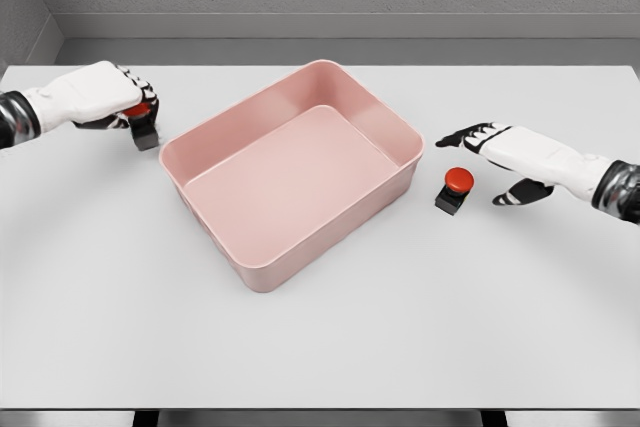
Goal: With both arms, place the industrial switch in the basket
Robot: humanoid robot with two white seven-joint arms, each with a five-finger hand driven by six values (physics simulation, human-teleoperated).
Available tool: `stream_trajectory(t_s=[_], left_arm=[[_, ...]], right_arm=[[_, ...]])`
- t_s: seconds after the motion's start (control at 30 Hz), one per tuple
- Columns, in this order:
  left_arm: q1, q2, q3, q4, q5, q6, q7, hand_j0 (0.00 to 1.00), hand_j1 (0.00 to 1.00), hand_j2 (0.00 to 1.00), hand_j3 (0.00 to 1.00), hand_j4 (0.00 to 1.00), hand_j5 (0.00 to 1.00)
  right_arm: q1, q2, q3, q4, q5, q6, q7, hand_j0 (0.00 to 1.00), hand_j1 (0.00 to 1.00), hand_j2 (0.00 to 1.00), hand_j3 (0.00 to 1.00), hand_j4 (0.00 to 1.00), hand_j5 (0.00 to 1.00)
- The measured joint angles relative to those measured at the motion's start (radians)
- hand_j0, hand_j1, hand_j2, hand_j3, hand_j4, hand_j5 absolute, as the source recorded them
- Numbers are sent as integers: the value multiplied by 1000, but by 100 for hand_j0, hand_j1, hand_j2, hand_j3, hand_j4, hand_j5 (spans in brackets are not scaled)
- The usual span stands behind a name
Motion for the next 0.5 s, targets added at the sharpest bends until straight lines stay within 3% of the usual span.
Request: stream_trajectory(t_s=[0.3, 0.5], left_arm=[[-40, 82, 5, -109, 78, -1, -2, 38, 38, 38, 38, 38, 38], [-37, 137, 20, -257, 126, -1, -5, 38, 38, 38, 38, 38, 38]], right_arm=[[-2, 11, -1, 0, 20, 6, 18, 83, 83, 83, 83, 83, 83], [-6, 25, 2, 0, 26, 6, 33, 81, 81, 81, 81, 81, 81]])
